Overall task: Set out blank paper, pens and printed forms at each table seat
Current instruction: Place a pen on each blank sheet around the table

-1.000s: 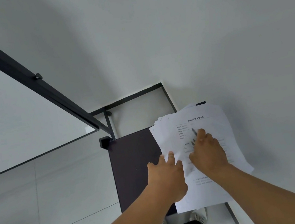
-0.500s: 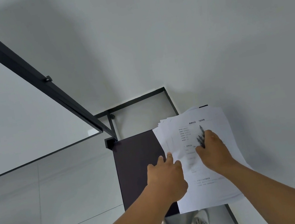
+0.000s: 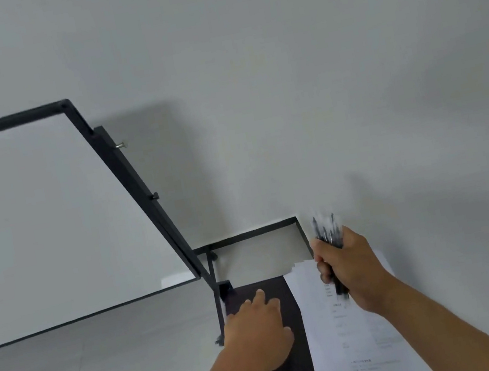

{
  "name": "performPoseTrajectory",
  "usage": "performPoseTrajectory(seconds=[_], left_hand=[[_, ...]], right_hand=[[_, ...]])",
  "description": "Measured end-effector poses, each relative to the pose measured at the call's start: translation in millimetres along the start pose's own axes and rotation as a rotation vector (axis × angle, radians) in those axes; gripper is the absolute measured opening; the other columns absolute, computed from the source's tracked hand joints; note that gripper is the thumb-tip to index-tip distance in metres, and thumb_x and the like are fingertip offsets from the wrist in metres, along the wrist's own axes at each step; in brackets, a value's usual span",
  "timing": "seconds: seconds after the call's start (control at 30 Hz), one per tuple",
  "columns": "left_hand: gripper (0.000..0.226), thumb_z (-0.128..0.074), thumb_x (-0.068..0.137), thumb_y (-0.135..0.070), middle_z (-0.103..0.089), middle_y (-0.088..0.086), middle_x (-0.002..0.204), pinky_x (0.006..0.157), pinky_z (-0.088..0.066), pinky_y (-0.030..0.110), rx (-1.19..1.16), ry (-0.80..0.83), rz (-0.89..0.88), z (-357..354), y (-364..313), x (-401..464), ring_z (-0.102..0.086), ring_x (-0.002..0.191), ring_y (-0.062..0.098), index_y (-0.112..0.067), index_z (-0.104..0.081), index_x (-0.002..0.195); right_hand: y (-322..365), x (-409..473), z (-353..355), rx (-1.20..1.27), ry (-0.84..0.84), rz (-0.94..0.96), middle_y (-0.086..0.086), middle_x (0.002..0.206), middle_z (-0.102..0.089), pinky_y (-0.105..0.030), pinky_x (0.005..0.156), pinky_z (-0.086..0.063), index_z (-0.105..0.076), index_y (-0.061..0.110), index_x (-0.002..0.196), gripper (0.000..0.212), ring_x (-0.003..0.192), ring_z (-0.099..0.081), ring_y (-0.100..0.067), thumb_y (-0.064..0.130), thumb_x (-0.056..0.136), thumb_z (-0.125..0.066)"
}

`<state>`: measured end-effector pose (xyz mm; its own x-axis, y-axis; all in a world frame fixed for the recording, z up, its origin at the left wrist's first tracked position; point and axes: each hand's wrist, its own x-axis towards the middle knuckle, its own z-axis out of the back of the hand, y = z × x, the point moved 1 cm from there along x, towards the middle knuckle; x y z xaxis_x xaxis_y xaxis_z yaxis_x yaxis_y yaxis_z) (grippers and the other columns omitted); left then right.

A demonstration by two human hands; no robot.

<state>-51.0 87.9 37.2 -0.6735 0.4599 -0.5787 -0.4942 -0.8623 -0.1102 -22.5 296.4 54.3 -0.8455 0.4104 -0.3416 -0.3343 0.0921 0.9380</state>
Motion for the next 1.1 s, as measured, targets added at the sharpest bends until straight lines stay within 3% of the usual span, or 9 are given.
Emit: performPoseTrajectory(seconds=[0.13,0.5,0.7,0.83,1.0,1.1], left_hand=[[0.048,-0.048,0.106,-0.048,-0.048,0.003,0.152,0.108,-0.051,0.052,-0.011,-0.132,0.028,47,14,-30,-0.056,0.135,0.029,-0.022,-0.051,0.146],[0.057,-0.049,0.108,-0.047,-0.047,0.001,0.159,0.109,-0.053,0.045,-0.139,-0.533,0.143,141,86,-133,-0.058,0.135,0.026,-0.023,-0.043,0.159],[0.054,-0.049,0.106,-0.048,-0.052,0.002,0.15,0.104,-0.052,0.046,-0.188,-0.59,0.325,123,120,-185,-0.059,0.129,0.028,-0.022,-0.05,0.154],[0.053,-0.049,0.107,-0.049,-0.056,0.003,0.144,0.102,-0.052,0.048,-0.219,-0.593,0.469,104,132,-221,-0.06,0.127,0.03,-0.019,-0.052,0.15],[0.052,-0.05,0.106,-0.051,-0.057,0.004,0.143,0.101,-0.052,0.046,-0.289,-0.575,0.713,53,138,-291,-0.06,0.129,0.031,-0.021,-0.054,0.148],[0.054,-0.051,0.106,-0.052,-0.057,0.005,0.143,0.102,-0.052,0.047,-0.318,-0.564,0.835,21,137,-332,-0.06,0.129,0.032,-0.021,-0.052,0.15]], right_hand=[[53,-20,-27,-0.04,0.044,0.134,-0.012,0.063,-0.056,-0.039,0.059,-0.048,-0.055,0.006,0.087,0.023,0.058,-0.048,-0.026,0.015,0.106,-0.065],[170,-86,-116,-0.059,0.199,0.416,-0.012,0.065,-0.056,-0.041,0.063,-0.05,-0.057,-0.003,0.094,0.026,0.06,-0.049,-0.025,0.018,0.106,-0.067],[181,-125,-162,-0.148,0.335,0.528,-0.01,0.063,-0.055,-0.038,0.061,-0.051,-0.056,0.004,0.092,0.023,0.057,-0.049,-0.023,0.02,0.106,-0.066],[173,-145,-186,-0.141,0.467,0.527,-0.008,0.063,-0.054,-0.027,0.053,-0.048,-0.057,0.008,0.092,0.021,0.057,-0.048,-0.02,0.02,0.106,-0.067],[140,-179,-228,-0.18,0.715,0.482,-0.008,0.065,-0.057,-0.04,0.06,-0.05,-0.058,0.007,0.095,0.022,0.058,-0.05,-0.022,0.023,0.105,-0.069],[124,-209,-249,-0.207,0.845,0.484,-0.008,0.064,-0.057,-0.04,0.06,-0.051,-0.058,0.008,0.094,0.023,0.057,-0.051,-0.021,0.025,0.105,-0.069]])
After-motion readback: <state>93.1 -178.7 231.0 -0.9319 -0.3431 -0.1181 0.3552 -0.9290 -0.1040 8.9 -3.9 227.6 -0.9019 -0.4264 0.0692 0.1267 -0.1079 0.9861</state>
